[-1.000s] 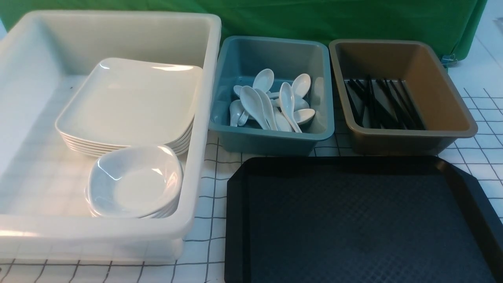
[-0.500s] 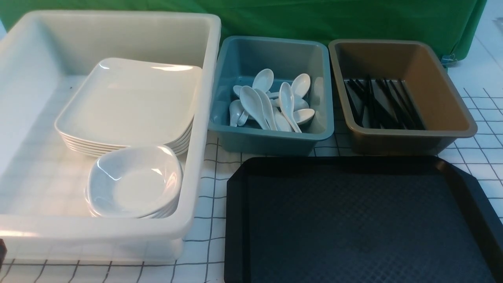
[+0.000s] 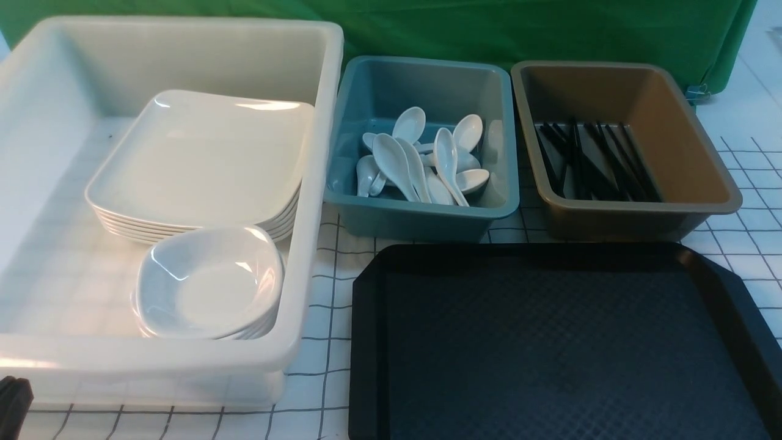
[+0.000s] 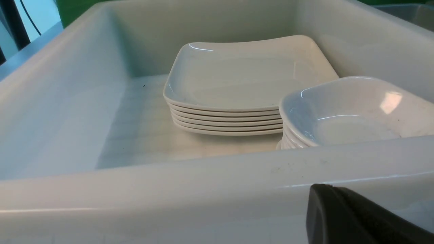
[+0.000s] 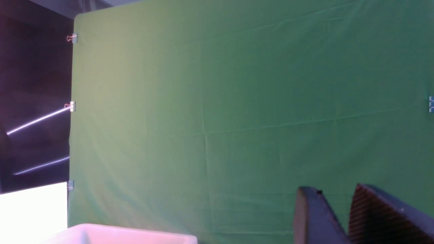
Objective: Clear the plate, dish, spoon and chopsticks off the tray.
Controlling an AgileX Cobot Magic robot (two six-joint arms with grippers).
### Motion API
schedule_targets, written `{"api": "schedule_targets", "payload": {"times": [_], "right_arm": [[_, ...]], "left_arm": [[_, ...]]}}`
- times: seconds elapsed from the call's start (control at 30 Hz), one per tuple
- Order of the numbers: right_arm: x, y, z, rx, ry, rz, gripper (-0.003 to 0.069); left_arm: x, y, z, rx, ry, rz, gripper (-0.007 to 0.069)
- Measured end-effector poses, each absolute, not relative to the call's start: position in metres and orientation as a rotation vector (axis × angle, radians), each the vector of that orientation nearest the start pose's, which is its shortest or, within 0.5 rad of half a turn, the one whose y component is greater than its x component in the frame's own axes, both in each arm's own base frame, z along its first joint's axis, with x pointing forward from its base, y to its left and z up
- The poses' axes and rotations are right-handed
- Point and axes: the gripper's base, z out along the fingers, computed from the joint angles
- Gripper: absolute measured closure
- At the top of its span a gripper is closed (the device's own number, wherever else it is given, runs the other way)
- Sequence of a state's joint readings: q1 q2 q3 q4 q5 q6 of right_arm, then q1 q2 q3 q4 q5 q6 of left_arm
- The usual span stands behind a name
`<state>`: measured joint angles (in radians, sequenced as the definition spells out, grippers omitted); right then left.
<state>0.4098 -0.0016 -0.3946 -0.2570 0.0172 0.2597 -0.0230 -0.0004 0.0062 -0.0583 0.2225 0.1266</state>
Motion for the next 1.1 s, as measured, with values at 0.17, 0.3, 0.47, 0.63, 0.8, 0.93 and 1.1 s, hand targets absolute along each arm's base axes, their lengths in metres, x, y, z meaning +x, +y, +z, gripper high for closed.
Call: {"api": "schedule_targets", "payload": {"times": [0.17,0.3,0.47,0.63,0.8,0.93,1.1], "right_arm": [[0.010,0.004,0.338,-0.221,1.089,0.367,0.0452],[0.010,0.004,0.338,-0.221,1.089,0.367,0.0448],[0.010,0.004,0.338,-0.221,1.089,0.367,0.0444],[0.010,0.004,0.338,-0.231,1.087,0.350,0.0442],[0.016,0.003,0.327,-0.218,1.196,0.298,0.0433],[0.028,0.004,0.302,-0.154,1.323,0.184,0.0426],[0.050,0.000,0.233,-0.042,1.557,0.015,0.0421]], "left_arm": [[0.056,-0.002,0.191,0.089,1.709,0.024,0.0620],[0.056,-0.002,0.191,0.089,1.709,0.024,0.0620],[0.056,-0.002,0.191,0.089,1.709,0.024,0.0620],[0.056,-0.002,0.191,0.089,1.709,0.024,0.0620],[0.056,-0.002,0.191,0.089,1.709,0.024,0.0620],[0.056,-0.002,0.191,0.089,1.711,0.024,0.0620],[0.056,-0.002,0.191,0.090,1.711,0.025,0.0620]]}}
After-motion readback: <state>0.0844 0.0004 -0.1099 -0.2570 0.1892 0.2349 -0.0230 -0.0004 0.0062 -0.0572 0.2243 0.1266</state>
